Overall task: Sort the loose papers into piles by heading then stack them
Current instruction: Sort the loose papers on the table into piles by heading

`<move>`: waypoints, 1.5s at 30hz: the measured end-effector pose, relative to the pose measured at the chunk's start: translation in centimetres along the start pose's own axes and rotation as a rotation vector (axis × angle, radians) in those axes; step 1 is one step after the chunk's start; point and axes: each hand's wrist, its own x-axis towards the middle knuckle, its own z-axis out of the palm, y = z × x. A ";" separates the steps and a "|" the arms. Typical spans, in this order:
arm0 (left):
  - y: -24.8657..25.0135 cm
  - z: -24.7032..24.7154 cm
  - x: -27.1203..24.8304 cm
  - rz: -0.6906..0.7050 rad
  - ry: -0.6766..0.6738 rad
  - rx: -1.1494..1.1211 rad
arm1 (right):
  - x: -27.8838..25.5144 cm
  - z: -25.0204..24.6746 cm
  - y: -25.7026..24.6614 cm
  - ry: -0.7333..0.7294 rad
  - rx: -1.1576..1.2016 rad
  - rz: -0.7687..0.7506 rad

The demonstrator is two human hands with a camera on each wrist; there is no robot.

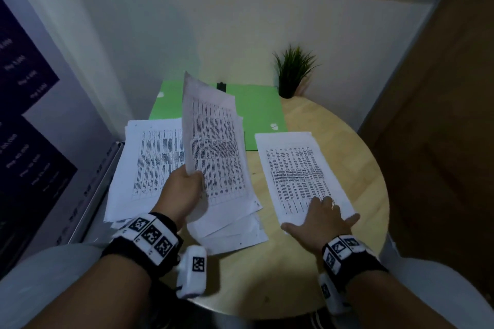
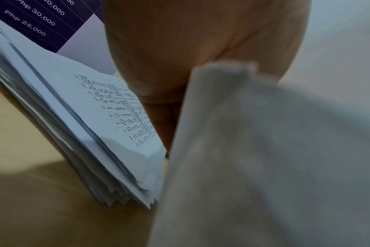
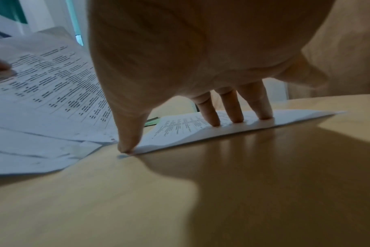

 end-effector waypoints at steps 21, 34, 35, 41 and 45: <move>-0.3 1.6 -0.8 0.094 -0.094 -0.028 | -3.7 -3.7 -2.6 0.259 1.053 -0.290; 0.9 2.1 -2.6 0.270 -0.172 -0.095 | -6.8 -1.6 -7.7 0.074 0.930 -0.848; 0.8 1.9 -2.3 0.267 -0.173 -0.079 | -5.8 -2.2 -7.2 0.130 1.060 -0.768; 1.3 0.9 -2.1 0.169 -0.309 -0.189 | -1.4 -4.8 -1.8 -0.027 1.684 -0.318; 0.9 1.3 -1.5 0.226 -0.183 0.014 | -2.9 -6.1 -2.3 0.148 1.470 -0.334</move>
